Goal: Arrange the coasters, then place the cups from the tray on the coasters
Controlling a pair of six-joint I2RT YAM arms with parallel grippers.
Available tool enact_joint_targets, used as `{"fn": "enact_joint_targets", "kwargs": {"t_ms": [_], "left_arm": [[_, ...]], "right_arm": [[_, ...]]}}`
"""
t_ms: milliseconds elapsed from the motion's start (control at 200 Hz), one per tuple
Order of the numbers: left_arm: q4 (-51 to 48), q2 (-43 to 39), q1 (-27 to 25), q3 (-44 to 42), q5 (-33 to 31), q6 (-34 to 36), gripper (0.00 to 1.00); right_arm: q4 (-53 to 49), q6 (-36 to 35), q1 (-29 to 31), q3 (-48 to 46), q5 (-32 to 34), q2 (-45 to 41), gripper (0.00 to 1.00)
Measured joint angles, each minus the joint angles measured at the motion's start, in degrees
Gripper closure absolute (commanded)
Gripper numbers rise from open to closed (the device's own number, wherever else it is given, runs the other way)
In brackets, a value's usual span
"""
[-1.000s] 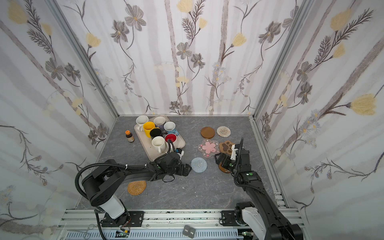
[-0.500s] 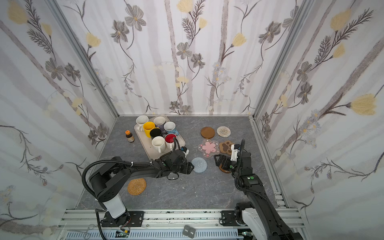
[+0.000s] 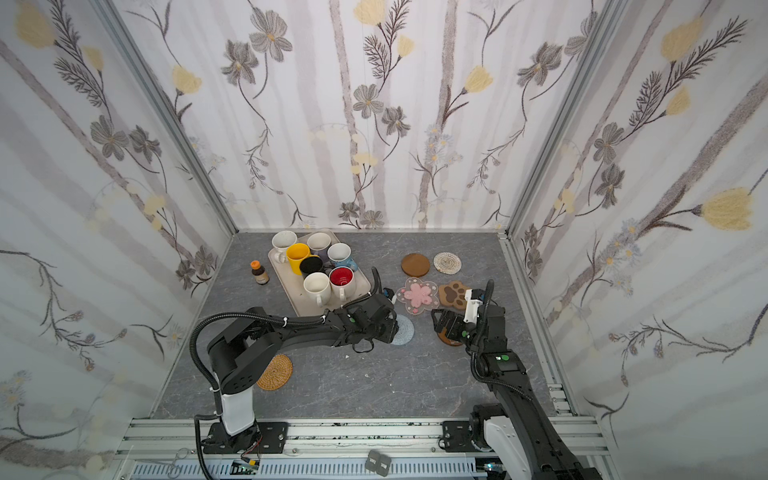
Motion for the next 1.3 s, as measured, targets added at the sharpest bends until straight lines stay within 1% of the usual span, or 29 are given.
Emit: {"fn": "enact_joint_targets", "kwargs": {"t_ms": [235,395,634,789,839,914,994,1034,1164,1304], "left_arm": [[-4.2,4.46,-0.94,4.98,-1.07,1.64,0.57],[-4.44,6.86,-1.46,8.04,-1.77,2.36,0.57],[-4.2,9.18,-2.67,11.1,-1.86,2.29,0.58],[-4.7,9.75,-3.5,12.31,-1.09,2.08,0.57],[-5.01,9.77,-3.61,12.48,-0.66,1.92,0.54],[-5.18,9.77,-3.72,12.7,-0.37,1.81,0.42],[-5.49,9.7,-3.72,12.94,-0.59,1.62,0.26],[-5.79,9.46,-3.72,12.98,-0.9,1.6,0.2],[-7.8,7.02,-3.5,13.05,-2.25,1.49,0.1],[-8.04,1.07,-3.17,12.61,-3.41,2.29,0.02]], "right_arm": [[0.07,0.02,-2.69,-1.27,-0.24,-2.05,0.0],[0.07,0.07,-4.63,-2.32,-0.44,-3.45,0.0],[0.15,1.29,-8.79,-3.45,-1.33,-2.8,0.0],[0.22,1.55,-9.49,-3.5,-2.69,-2.71,0.0],[0.22,1.55,-9.57,-3.54,-2.84,-2.75,0.0],[0.24,1.55,-9.62,-3.54,-2.86,-2.86,0.0],[0.22,1.55,-9.68,-3.54,-3.19,-2.56,0.0],[0.2,1.55,-9.73,-3.54,-3.37,-2.36,0.0],[0.2,1.55,-9.73,-3.54,-4.24,-2.16,0.0],[-0.39,1.53,-9.05,-3.13,-5.07,-1.92,0.0]]}}
